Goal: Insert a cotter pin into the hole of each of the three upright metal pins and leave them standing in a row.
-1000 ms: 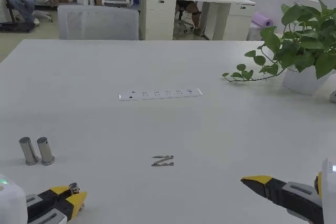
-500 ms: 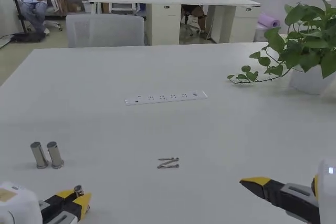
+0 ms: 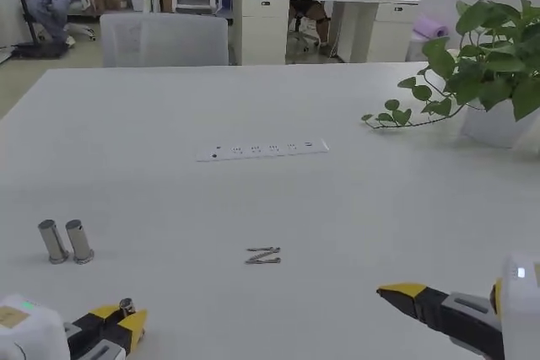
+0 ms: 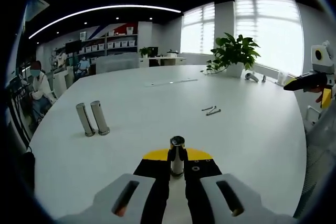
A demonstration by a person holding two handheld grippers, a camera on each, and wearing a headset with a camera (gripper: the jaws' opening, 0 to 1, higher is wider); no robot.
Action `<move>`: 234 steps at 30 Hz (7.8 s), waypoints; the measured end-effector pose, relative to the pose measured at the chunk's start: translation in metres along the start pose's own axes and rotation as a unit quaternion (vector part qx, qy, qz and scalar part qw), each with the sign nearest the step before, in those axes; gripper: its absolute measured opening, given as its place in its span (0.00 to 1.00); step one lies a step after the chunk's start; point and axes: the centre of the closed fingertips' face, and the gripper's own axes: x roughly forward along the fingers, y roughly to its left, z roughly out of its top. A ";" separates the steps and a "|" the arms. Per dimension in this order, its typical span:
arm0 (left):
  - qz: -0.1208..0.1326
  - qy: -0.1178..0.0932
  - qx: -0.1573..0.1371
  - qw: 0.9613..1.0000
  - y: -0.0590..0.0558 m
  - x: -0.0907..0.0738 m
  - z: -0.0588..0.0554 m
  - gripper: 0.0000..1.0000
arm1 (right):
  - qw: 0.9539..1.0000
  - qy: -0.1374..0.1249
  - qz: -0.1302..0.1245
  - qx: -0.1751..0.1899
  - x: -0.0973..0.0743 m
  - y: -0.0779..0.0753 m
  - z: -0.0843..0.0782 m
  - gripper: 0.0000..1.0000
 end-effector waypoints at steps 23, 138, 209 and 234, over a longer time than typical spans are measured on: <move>0.004 -0.004 0.005 1.000 0.000 0.006 -0.003 0.09 | 1.000 -0.001 0.001 0.005 0.006 0.001 -0.004 0.78; -0.112 0.005 -0.007 0.994 -0.030 -0.061 0.011 0.84 | 0.965 0.231 0.066 -0.103 0.189 -0.114 0.004 0.14; -0.098 -0.008 -0.033 0.995 -0.020 -0.075 0.019 0.77 | 0.886 0.336 0.121 -0.296 0.188 -0.114 0.000 0.02; -0.123 -0.033 -0.151 0.980 -0.031 -0.087 0.037 0.50 | 0.885 0.257 0.156 -0.355 0.146 -0.036 0.032 0.02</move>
